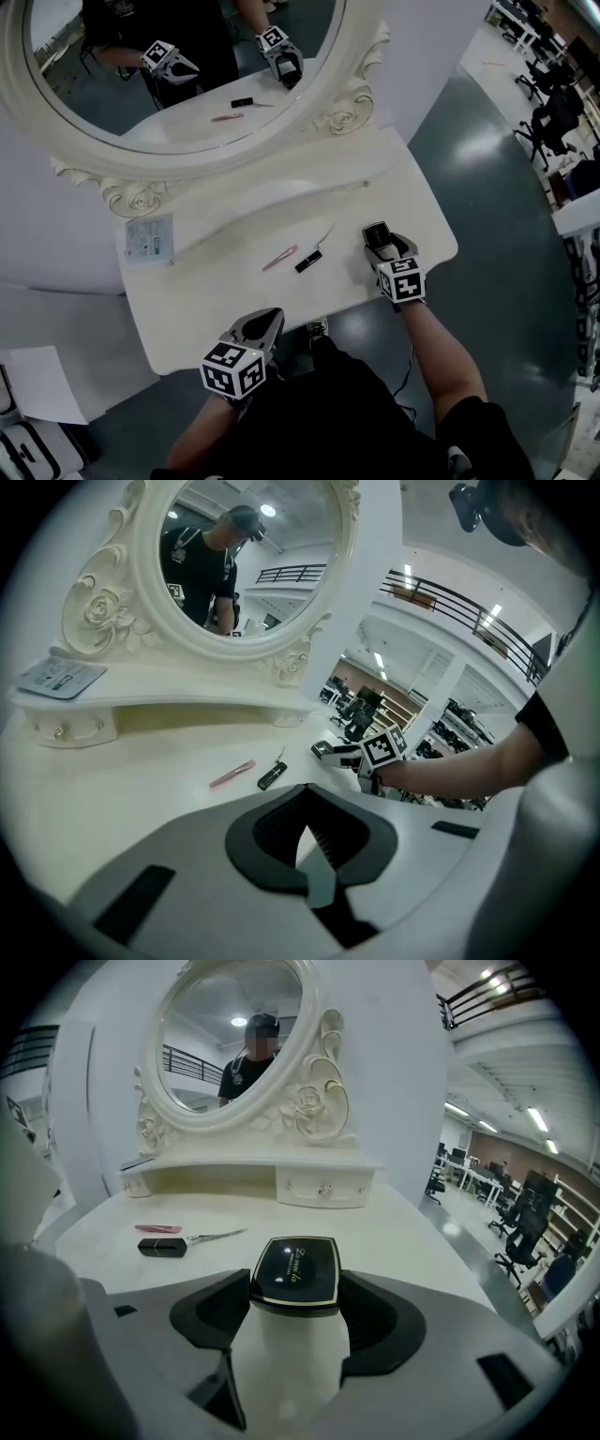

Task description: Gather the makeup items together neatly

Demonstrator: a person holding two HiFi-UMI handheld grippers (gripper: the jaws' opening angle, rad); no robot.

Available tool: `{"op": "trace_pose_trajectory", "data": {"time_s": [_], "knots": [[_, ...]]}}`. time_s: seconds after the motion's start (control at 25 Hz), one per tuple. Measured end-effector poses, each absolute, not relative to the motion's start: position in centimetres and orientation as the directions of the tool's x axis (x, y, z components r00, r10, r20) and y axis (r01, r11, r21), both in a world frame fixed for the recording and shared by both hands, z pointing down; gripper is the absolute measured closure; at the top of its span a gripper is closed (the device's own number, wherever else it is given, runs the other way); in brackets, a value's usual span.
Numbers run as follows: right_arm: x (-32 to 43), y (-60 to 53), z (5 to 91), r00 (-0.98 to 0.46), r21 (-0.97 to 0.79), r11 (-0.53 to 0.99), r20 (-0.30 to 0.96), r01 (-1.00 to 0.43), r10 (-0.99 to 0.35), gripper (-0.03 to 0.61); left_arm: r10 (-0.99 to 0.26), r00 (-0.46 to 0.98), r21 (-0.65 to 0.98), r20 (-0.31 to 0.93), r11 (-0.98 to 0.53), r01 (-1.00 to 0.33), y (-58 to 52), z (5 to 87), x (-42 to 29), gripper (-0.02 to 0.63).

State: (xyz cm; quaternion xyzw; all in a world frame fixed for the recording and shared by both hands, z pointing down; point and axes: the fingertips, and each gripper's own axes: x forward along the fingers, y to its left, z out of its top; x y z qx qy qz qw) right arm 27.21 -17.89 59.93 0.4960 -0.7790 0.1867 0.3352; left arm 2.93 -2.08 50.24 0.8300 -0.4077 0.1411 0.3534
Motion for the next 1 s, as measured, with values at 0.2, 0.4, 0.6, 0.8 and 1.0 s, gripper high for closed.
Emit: {"op": "trace_pose_trajectory", "data": {"time_s": [0.2,0.4,0.6,0.8,1.0], "knots": [[27.6,-18.8,61.3,-0.309,0.013,0.458,0.722,-0.889,-0.620,0.256,-0.586,0.605,0.470,0.539,-0.387,-0.793,-3.1,50.5,3.3,0.605],[27.5,-18.8,62.0,-0.314,-0.001,0.462,0.733,-0.887,-0.603,0.256,-0.590,0.593,0.474,0.548,-0.364,-0.801,-3.7,50.8,3.2,0.604],[27.5,-18.9,62.1,-0.319,-0.010,0.460,0.735,-0.888,-0.598,0.256,-0.589,0.598,0.479,0.544,-0.367,-0.797,-4.2,50.8,3.4,0.605],[27.3,-18.8,62.0,-0.334,-0.009,0.487,0.738,-0.873,-0.586,0.255,-0.586,0.605,0.482,0.539,-0.374,-0.792,-4.2,50.7,3.0,0.606],[26.2,-18.4,59.8,-0.362,0.058,0.562,0.710,-0.825,-0.604,0.255,-0.588,0.606,0.482,0.536,-0.376,-0.791,-3.8,50.7,2.1,0.604]]}}
